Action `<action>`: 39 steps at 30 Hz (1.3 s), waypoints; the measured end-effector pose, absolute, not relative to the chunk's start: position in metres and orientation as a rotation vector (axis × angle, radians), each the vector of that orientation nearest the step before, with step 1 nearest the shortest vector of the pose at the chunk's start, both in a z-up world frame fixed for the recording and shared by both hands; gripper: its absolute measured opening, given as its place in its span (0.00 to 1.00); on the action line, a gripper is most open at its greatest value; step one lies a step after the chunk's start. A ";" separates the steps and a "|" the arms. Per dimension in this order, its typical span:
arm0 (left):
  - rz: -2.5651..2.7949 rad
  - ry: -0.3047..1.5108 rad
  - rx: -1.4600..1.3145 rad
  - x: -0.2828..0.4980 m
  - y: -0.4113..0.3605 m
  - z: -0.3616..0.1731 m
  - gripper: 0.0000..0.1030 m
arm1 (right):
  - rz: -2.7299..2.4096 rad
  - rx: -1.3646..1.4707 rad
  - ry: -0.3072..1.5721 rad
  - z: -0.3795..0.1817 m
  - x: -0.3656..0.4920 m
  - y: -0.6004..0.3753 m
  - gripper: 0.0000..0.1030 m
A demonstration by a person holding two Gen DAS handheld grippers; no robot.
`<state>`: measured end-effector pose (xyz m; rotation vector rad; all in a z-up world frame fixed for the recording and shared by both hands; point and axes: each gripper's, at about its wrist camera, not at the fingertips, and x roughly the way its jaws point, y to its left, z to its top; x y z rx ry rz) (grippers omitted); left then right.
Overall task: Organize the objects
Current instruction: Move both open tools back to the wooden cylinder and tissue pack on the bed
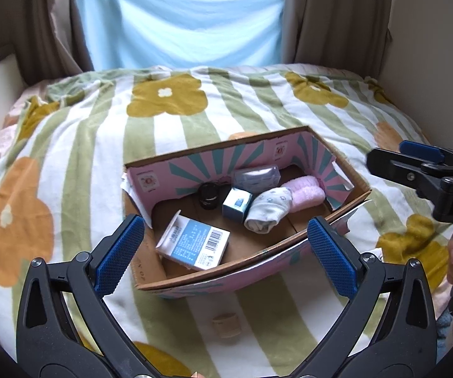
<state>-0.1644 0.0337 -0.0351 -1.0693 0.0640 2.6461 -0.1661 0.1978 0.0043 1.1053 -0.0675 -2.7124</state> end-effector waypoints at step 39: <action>2.767 -0.177 -1.247 -0.086 0.031 -0.188 0.97 | -2.982 1.246 0.122 -0.157 -0.060 0.240 0.99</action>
